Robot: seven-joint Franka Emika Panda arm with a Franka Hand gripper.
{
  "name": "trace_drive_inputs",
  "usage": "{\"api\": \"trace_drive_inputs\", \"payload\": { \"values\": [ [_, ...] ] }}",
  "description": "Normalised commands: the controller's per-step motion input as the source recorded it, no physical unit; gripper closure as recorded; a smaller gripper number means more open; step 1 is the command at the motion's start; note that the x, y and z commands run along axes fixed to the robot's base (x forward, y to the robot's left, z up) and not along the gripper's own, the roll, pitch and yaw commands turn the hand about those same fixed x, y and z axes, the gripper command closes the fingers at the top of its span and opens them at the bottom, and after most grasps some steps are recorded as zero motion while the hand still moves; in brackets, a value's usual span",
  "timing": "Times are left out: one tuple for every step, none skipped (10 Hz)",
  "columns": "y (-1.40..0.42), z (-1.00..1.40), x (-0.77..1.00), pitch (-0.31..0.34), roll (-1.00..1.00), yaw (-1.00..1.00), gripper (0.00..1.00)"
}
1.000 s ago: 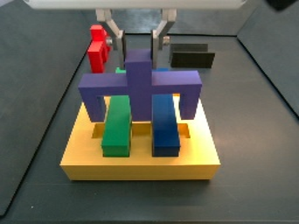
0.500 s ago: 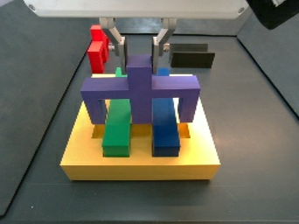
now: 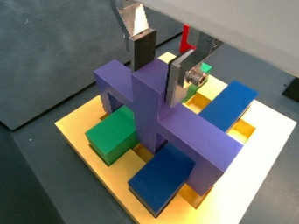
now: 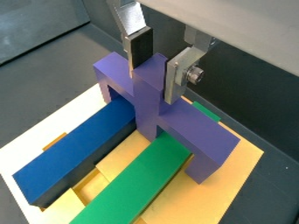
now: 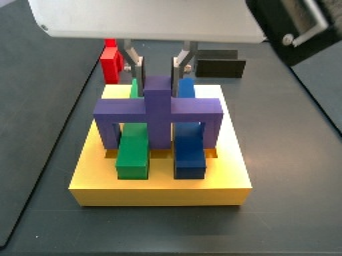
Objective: Pick up the purple object. Move up. Move to above the board. Insert the purple object.
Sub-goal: Insert the purple object.
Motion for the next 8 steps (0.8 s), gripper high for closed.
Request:
{"api": "trace_drive_inputs", "payload": {
  "values": [
    [-0.11,-0.13,0.00,0.000,0.04,0.00,1.00],
    [-0.08,-0.12,0.00,0.000,0.04,0.00,1.00],
    [-0.05,-0.12,0.00,0.000,0.04,0.00,1.00],
    [-0.05,-0.12,0.00,0.000,0.03,0.00,1.00],
    [-0.06,-0.10,0.00,0.000,0.01,0.00,1.00],
    [-0.07,-0.07,0.07,0.000,0.00,0.00,1.00],
    [-0.13,-0.01,0.15,0.000,0.00,0.00,1.00],
    [-0.12,-0.04,0.12,0.000,0.00,0.00,1.00]
  ]
}}
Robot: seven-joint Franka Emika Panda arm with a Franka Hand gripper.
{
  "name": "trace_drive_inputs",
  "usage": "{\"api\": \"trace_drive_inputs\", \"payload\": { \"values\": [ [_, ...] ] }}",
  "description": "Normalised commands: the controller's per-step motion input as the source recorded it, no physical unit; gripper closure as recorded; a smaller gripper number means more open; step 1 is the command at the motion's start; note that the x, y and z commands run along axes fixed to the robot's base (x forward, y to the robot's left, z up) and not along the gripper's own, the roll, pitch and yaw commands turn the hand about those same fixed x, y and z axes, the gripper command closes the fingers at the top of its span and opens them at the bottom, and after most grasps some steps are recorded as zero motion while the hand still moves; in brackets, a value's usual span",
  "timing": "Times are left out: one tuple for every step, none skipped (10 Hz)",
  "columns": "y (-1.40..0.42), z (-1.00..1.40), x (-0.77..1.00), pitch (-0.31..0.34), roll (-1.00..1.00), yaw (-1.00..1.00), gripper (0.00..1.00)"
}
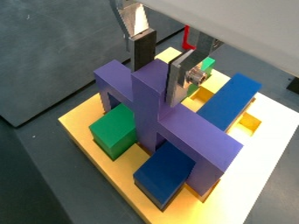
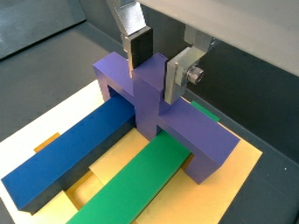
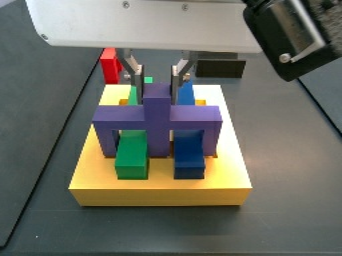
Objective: Pick up the purple object. Move up. Move to above the board. Insert the purple object.
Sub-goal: Insert the purple object.
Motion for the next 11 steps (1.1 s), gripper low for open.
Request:
{"api": "trace_drive_inputs", "payload": {
  "values": [
    [-0.06,-0.08,0.11,0.000,0.00,0.00,1.00],
    [0.00,-0.14,0.08,0.000,0.00,0.00,1.00],
    [0.00,-0.23,0.07,0.000,0.06,0.00,1.00],
    [0.00,-0.26,0.16,0.000,0.13,0.00,1.00],
    [0.00,-0.26,0.18,0.000,0.14,0.00,1.00],
    [0.00,-0.35,0.20,0.000,0.13,0.00,1.00],
    [0.00,-0.45,0.19,-0.043,0.06,-0.04,1.00],
    [0.00,-0.48,0.01,-0.114,0.00,0.00,1.00],
    [0.00,-0.49,0.00,-0.160,0.00,0.00,1.00],
    [0.00,-0.36,0.00,-0.116,0.00,0.00,1.00],
    [0.00,0.00,0.00,0.000,0.00,0.00,1.00]
  ]
}}
